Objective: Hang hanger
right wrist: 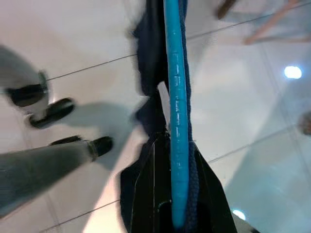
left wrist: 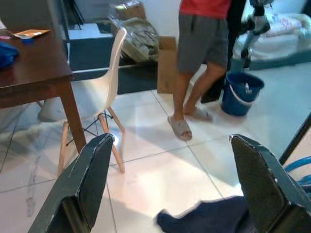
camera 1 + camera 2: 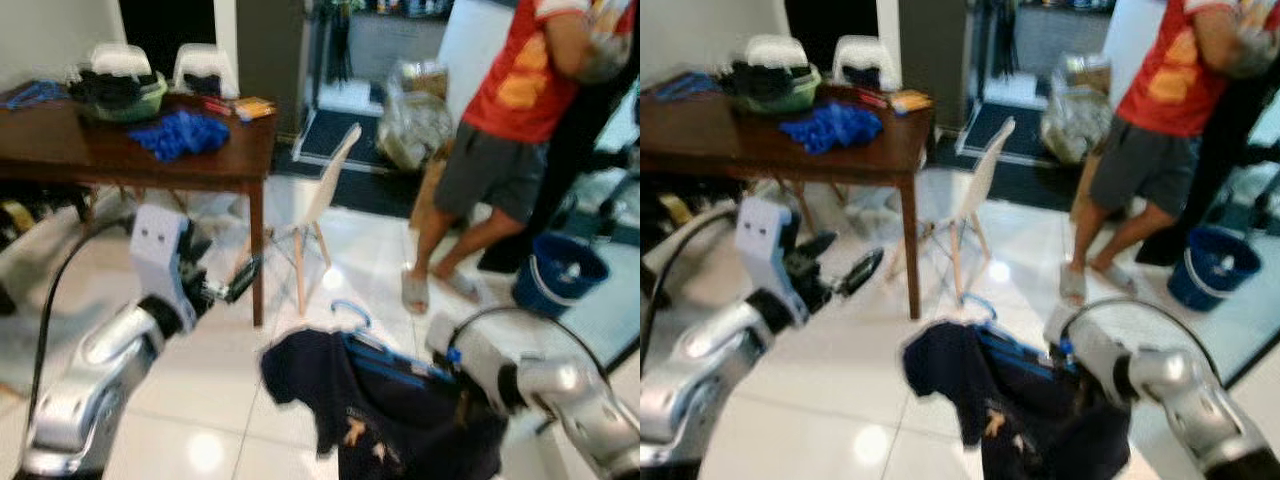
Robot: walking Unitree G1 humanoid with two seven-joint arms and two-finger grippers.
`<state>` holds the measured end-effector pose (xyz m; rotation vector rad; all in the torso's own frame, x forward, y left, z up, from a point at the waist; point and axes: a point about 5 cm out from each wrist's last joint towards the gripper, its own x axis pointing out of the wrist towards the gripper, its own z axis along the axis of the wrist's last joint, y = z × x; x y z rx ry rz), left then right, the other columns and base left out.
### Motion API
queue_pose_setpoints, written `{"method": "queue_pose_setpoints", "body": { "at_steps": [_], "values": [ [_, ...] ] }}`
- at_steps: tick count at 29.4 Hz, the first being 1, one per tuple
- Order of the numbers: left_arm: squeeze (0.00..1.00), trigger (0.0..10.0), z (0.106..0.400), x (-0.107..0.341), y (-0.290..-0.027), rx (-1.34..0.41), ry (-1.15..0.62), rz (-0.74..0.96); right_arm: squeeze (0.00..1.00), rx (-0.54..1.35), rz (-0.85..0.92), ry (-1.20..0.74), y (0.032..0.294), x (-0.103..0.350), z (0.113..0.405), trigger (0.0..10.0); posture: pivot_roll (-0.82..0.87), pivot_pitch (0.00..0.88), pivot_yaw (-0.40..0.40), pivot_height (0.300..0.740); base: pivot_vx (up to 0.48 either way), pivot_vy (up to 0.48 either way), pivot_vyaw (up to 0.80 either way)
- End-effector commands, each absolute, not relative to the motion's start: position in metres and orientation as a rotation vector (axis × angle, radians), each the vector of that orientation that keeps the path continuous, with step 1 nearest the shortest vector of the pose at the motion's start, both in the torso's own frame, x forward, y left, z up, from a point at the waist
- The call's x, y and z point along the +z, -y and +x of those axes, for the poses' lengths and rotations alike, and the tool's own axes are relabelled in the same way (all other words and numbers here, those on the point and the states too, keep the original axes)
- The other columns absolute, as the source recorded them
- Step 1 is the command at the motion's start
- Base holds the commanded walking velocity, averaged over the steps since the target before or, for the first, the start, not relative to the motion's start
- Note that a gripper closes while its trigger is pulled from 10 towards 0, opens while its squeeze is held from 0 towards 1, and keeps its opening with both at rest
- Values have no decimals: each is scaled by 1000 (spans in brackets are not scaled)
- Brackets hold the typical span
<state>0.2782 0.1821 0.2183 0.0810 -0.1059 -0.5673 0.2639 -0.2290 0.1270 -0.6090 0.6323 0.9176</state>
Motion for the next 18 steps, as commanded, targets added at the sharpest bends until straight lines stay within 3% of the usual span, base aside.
{"method": "queue_pose_setpoints", "body": {
  "at_steps": [1, 6, 12, 18],
  "values": [
    [0, 10000, 273, 213, -178, -649, 69, 89, 0, 941, -609, -589, 231, 137, 263, 10000, 18, 0, -77, 740, 0, 0, 0],
    [0, 10000, 257, 218, -182, -920, -8, 261, 0, 1034, -676, -617, 250, 155, 257, 10000, 23, 0, -67, 740, 0, 0, 0],
    [0, 10000, 251, 218, -187, -1049, -66, 344, 0, 1095, -682, -595, 250, 171, 261, 10000, 29, 0, -60, 740, 0, 0, 0],
    [0, 10000, 264, 224, -201, -1160, -128, 509, 0, 1344, -726, -539, 221, 191, 257, 10000, 31, 0, -53, 740, 0, 0, 0]
  ]
}}
